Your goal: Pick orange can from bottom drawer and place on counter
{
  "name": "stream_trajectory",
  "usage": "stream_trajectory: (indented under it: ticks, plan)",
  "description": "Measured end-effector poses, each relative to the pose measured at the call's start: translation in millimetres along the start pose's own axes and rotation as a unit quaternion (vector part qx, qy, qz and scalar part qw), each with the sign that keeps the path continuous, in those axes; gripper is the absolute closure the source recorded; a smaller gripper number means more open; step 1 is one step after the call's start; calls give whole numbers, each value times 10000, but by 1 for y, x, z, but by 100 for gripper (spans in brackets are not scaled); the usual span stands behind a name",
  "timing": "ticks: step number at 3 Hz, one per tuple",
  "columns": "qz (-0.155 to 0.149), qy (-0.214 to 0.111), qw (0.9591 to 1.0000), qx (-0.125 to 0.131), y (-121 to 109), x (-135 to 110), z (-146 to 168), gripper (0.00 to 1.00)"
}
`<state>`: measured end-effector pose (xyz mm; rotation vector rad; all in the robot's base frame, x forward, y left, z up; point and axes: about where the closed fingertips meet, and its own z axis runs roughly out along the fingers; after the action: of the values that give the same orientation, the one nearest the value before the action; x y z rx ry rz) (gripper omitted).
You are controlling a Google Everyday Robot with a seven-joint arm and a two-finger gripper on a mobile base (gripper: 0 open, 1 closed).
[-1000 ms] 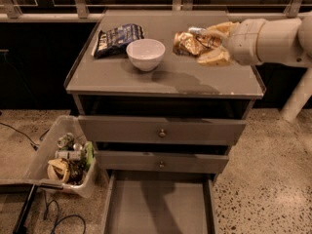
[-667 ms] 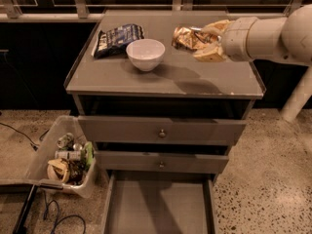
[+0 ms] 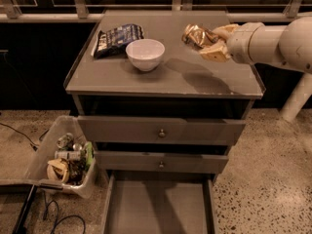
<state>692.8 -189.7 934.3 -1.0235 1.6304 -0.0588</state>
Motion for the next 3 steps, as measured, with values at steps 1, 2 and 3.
stream_trajectory:
  ticks: [1, 2, 3]
  plan:
    - [349, 311, 9988, 157, -12, 26, -7, 100]
    - [610, 629, 9961, 95, -8, 56, -5, 100]
    - [706, 916, 9932, -130, 4, 78, 4, 100]
